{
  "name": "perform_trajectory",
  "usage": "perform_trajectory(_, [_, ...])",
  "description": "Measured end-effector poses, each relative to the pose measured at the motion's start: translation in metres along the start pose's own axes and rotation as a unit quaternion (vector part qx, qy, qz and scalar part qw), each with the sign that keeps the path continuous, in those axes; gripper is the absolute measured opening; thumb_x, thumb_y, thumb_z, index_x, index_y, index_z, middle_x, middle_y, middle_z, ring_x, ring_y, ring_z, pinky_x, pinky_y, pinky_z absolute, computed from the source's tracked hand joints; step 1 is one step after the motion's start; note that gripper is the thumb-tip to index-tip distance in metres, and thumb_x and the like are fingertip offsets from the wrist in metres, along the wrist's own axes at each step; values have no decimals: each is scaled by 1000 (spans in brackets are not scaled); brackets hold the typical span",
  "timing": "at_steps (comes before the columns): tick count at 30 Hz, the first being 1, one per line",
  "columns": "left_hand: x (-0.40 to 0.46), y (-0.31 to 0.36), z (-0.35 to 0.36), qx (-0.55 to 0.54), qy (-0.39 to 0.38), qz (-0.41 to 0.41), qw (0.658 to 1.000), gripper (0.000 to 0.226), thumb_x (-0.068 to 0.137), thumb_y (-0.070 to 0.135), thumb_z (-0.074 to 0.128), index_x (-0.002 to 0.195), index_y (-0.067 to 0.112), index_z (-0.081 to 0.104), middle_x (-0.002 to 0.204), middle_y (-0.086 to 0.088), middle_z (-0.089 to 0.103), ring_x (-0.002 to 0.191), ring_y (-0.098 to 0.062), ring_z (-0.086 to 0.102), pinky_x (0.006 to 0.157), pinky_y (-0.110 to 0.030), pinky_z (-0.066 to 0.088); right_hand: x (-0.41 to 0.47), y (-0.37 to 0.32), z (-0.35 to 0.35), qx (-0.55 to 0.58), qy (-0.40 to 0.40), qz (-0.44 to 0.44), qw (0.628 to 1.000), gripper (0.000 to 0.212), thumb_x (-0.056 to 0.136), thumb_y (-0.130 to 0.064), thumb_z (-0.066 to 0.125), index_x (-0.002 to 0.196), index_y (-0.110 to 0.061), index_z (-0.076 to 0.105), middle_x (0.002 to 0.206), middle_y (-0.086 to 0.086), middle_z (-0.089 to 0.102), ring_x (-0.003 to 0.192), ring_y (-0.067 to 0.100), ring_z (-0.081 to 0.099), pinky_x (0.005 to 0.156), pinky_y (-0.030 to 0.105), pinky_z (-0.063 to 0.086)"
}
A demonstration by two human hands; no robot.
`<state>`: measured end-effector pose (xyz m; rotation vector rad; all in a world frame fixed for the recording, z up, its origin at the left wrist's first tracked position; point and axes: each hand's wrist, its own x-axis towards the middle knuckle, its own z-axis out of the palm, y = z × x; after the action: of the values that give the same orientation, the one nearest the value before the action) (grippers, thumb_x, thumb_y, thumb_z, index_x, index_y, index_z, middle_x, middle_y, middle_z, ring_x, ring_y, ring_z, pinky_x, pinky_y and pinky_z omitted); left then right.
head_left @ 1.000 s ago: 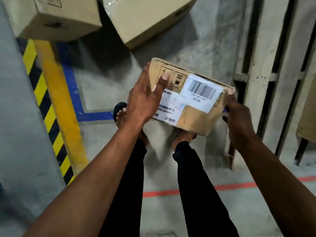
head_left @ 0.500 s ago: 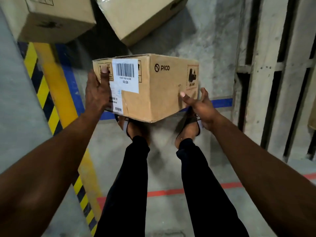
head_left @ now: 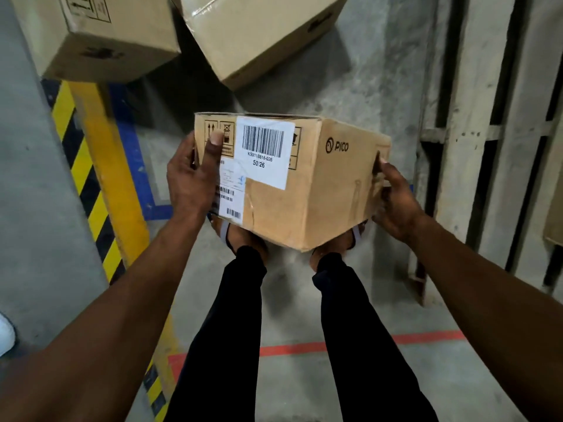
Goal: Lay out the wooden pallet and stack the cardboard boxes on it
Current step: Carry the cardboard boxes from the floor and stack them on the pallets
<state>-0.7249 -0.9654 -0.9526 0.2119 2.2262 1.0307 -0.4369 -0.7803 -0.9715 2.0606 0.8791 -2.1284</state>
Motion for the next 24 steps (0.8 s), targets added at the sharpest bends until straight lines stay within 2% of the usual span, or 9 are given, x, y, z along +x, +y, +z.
perform_trajectory(3, [-6, 15, -3, -5, -13, -32, 999, 46, 99, 63, 60, 123, 27, 73, 108, 8, 80, 100, -8, 77, 83, -32, 62, -22, 1, -2, 11, 33, -16, 999, 62, 92, -68, 55, 132, -23, 70, 129, 10, 73, 118, 35, 69, 96, 56, 54])
perform_trajectory(5, [-17, 35, -14, 5, -11, -35, 999, 48, 98, 66, 57, 118, 26, 75, 105, 6, 80, 98, -11, 76, 81, -34, 61, -47, 0, -2, -10, 46, -32, 998, 65, 86, -74, 63, 120, -21, 76, 121, 13, 76, 110, 38, 72, 89, 59, 56])
perform_trajectory(8, [-38, 84, -41, 29, 8, -42, 999, 47, 101, 62, 57, 113, 20, 75, 98, 3, 78, 88, -8, 70, 78, -33, 55, -101, -19, -6, -37, 76, -61, 995, 89, 73, -85, 68, 109, -3, 76, 102, 20, 77, 88, 31, 70, 76, 50, 54])
perform_trajectory(12, [-68, 192, -103, 20, -46, -54, 997, 40, 103, 58, 56, 115, 26, 76, 99, 0, 79, 92, -20, 74, 81, -43, 59, -223, -84, -10, -52, 90, -49, 993, 59, 90, -67, 67, 105, -12, 79, 101, 7, 81, 99, 33, 76, 92, 55, 57])
perform_trajectory(15, [-92, 288, -153, 13, -92, -71, 993, 38, 107, 49, 54, 113, 18, 75, 102, -13, 77, 94, -31, 73, 75, -39, 53, -312, -137, -10, -24, 124, -74, 989, 51, 83, -61, 74, 105, -15, 78, 102, 6, 81, 89, 23, 76, 83, 43, 61])
perform_trajectory(18, [-124, 367, -200, 16, -114, -76, 990, 37, 105, 50, 55, 97, 18, 73, 98, -25, 73, 86, -33, 70, 73, -38, 48, -401, -178, -10, 29, 156, -84, 984, 59, 65, -58, 80, 108, -19, 71, 107, 7, 78, 96, 29, 75, 85, 58, 62])
perform_trajectory(20, [-132, 395, -223, 11, -123, -50, 991, 45, 97, 61, 58, 104, 20, 77, 104, -17, 77, 92, -31, 72, 84, -44, 56, -455, -191, -8, 57, 178, -112, 976, 62, 63, -57, 78, 110, -18, 69, 109, 9, 76, 99, 32, 73, 86, 61, 61])
perform_trajectory(22, [-135, 422, -239, 16, -114, -23, 993, 62, 86, 72, 58, 113, 20, 77, 112, -11, 78, 104, -34, 72, 99, -53, 57, -506, -199, -2, 67, 196, -134, 969, 52, 77, -48, 78, 116, -16, 67, 110, 9, 73, 100, 31, 71, 83, 56, 62])
perform_trajectory(24, [-138, 445, -249, 22, -115, 24, 993, 67, 86, 74, 56, 115, 17, 77, 115, -10, 77, 108, -34, 71, 103, -55, 55, -532, -193, -3, 88, 199, -153, 964, 41, 92, -35, 76, 124, -13, 64, 115, 11, 71, 101, 29, 70, 77, 48, 62])
